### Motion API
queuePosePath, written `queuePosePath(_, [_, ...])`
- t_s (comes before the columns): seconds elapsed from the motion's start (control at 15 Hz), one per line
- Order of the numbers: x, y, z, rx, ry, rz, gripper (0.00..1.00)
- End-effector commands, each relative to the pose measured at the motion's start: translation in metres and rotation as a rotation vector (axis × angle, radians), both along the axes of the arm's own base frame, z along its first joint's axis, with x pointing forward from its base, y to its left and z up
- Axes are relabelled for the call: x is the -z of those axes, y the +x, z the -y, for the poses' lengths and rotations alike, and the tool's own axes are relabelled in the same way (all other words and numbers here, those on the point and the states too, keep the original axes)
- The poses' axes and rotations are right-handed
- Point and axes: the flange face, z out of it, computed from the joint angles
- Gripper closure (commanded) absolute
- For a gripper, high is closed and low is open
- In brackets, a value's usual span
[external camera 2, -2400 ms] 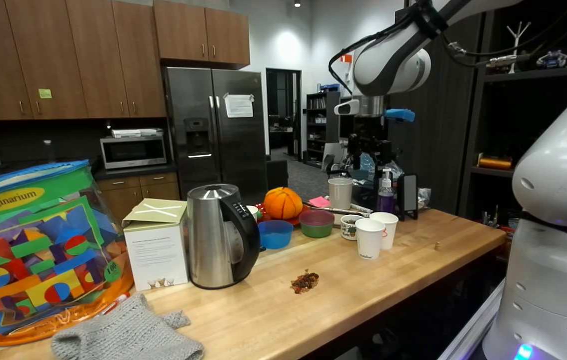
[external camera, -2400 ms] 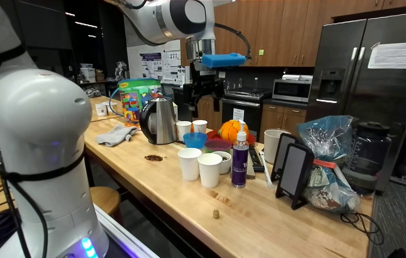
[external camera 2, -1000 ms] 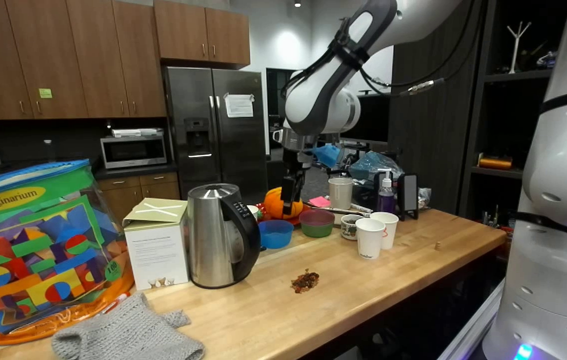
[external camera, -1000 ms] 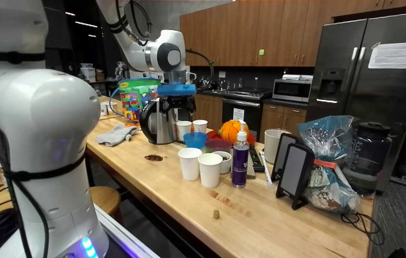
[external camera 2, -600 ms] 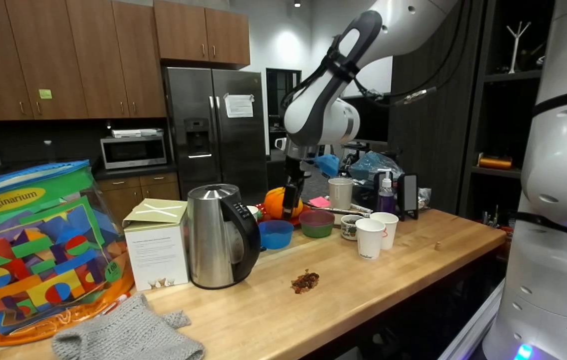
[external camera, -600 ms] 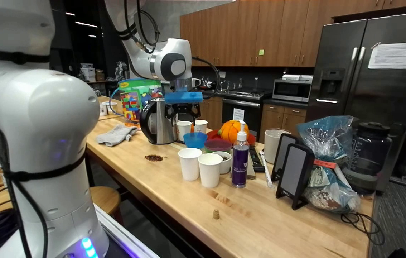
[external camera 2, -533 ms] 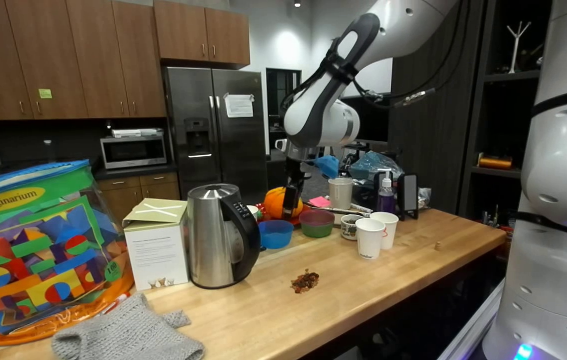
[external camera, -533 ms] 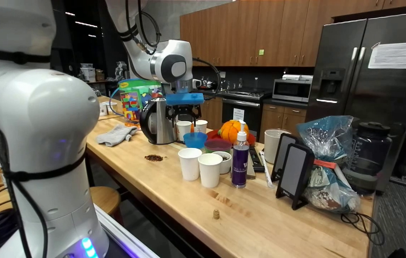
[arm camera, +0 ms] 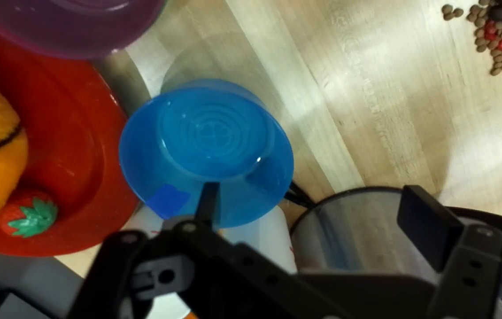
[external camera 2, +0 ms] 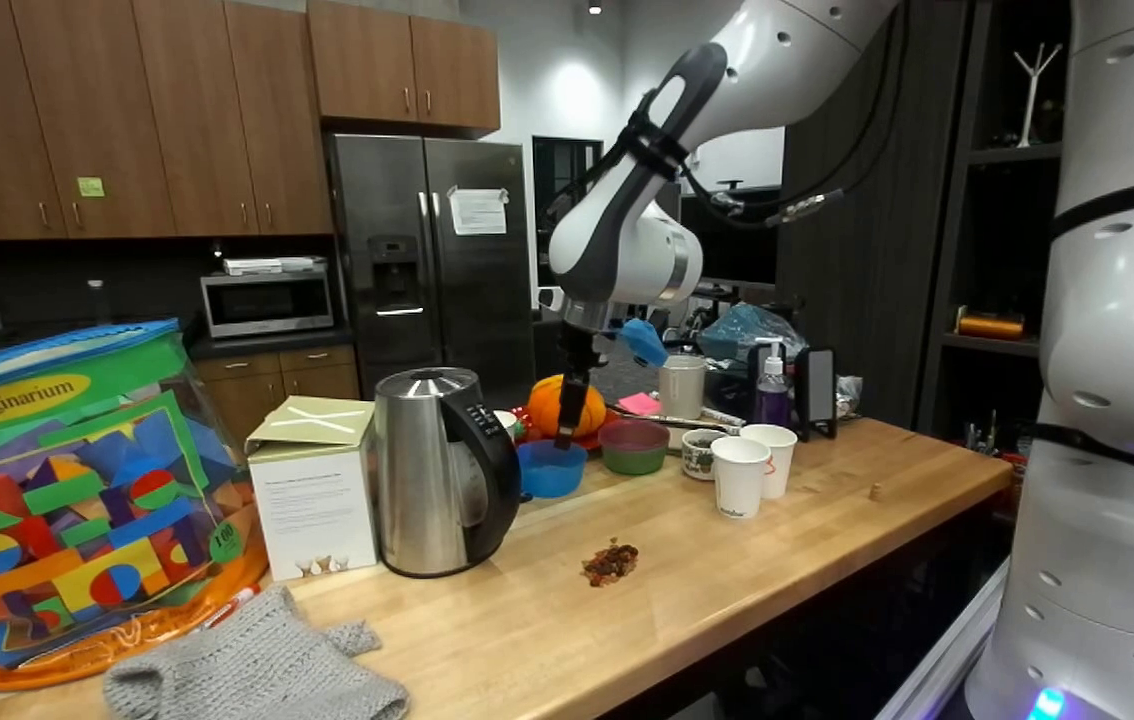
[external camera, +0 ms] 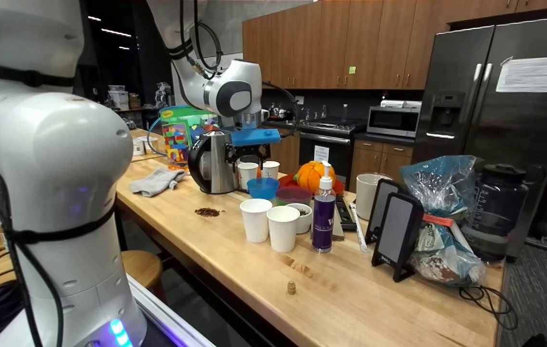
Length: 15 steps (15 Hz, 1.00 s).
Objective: Move the blue bowl forward
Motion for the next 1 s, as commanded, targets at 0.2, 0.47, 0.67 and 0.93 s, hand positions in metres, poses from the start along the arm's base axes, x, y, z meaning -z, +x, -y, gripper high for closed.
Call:
queuePosePath(0.2, [-0.002, 0.010, -0.019, -0.240, 0.015, 0.014, 0.00])
queuePosePath(0.47, [0.008, 0.005, -0.025, -0.343, -0.030, 0.002, 0.00])
queuePosePath(0.67, [0.017, 0.002, -0.029, -0.389, -0.135, 0.005, 0.00])
queuePosePath(0.93, [0.027, 0.002, -0.035, -0.436, -0.239, -0.007, 0.00])
